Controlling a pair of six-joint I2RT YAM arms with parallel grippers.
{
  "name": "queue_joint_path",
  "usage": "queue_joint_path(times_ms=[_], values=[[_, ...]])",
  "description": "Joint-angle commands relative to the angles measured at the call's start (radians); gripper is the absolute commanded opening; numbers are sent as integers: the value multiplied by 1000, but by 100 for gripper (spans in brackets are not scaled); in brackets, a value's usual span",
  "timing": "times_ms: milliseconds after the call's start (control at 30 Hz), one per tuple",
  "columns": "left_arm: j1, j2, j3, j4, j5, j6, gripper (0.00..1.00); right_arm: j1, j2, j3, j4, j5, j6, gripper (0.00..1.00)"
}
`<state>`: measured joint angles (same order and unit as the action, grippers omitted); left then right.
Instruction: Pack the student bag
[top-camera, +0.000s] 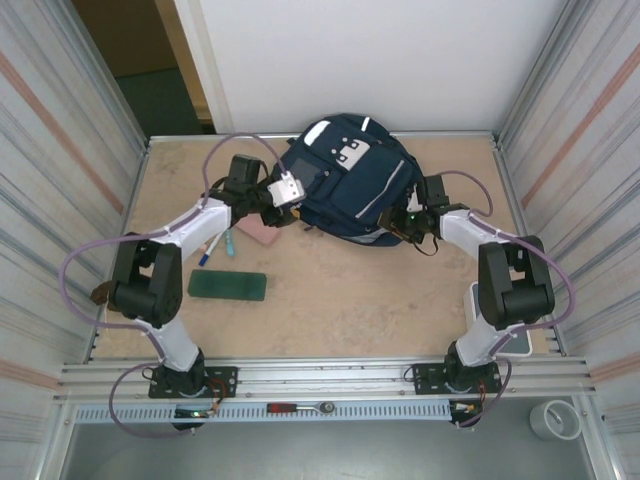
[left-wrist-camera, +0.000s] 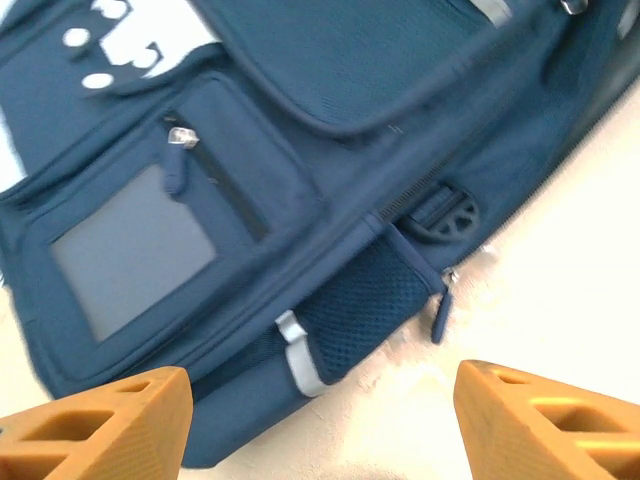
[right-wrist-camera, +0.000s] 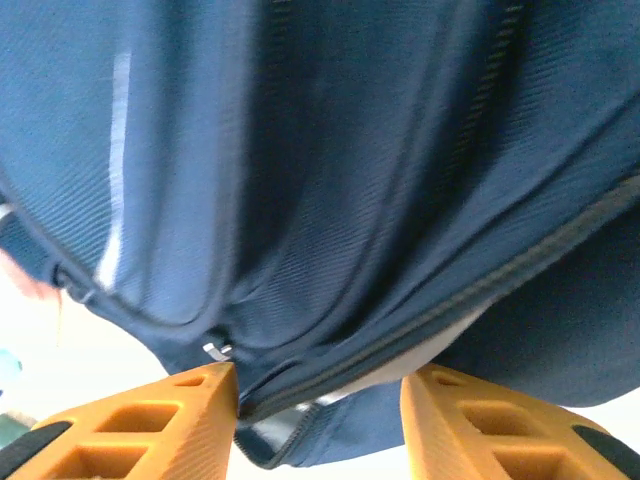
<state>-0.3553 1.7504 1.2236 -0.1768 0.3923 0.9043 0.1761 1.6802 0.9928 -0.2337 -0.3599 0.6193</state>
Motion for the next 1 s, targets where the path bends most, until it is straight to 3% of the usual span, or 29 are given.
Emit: queue_joint_path(times_ms=[0,267,633,867,967], values=[[-10,39,45,-59,-32,211,70,-43,43,32,10,38,-9,41],[-68,172,137,-92,-114,319,67,-133,134,132,-32,110,-66,32],[-117,281,198,-79,-136,394,59,-182,136,178,-80,102,-118,32],[-123,328,203,-53,-171,388,41,-195,97,204,-124,77,-153,41],[-120,323,205,-55,-166,299,31,-199,32,195,-142,88,-168,44]])
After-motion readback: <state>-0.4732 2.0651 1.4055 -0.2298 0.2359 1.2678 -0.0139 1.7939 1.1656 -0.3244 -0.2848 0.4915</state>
